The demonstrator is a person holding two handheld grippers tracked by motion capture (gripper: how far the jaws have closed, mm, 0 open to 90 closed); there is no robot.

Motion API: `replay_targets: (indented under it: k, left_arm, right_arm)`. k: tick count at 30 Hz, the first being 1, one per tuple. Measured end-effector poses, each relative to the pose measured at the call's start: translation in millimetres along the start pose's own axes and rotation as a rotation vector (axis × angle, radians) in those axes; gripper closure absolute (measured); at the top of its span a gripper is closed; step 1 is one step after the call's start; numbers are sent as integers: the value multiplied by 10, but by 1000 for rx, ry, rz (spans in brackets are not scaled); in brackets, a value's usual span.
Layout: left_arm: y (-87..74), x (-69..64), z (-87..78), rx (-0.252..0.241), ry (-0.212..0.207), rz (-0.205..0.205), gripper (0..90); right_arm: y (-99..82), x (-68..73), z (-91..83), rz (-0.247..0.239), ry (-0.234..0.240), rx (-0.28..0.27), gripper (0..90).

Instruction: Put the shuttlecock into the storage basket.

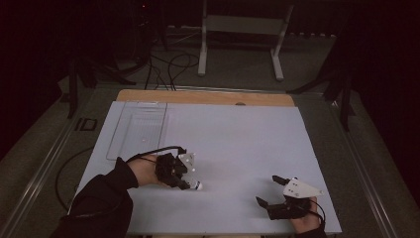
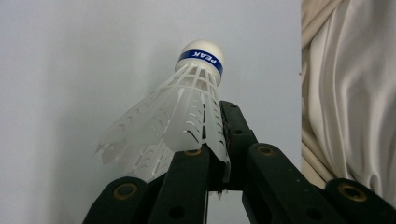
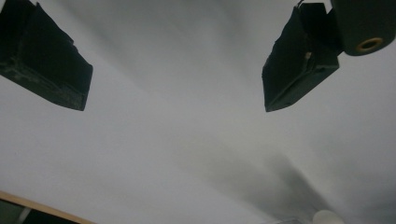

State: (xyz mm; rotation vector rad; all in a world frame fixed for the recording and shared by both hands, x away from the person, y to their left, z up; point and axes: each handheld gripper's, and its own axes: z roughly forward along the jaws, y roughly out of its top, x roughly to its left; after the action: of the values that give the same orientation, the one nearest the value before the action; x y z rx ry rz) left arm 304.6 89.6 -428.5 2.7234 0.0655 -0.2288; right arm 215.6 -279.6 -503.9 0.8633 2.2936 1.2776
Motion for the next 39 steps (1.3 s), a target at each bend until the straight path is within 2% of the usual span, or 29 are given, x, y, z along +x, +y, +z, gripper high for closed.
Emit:
replay_targets:
  k: [1,12,25,39]
  left_arm:
    - [4,-4,-10,0,1,0,900]
    - [46,-18,-168,-16,-10,23,900]
    - [72,-37,-327,-29,-3,29,900]
    - [64,-47,-525,-37,25,27,900]
  right_arm:
    - [3,11,2,-20,-15,3,85]
    - [8,19,-8,-38,-23,-16,85]
    - [9,13,-15,-26,-22,-26,85]
    - [8,11,-18,-21,-18,-29,85]
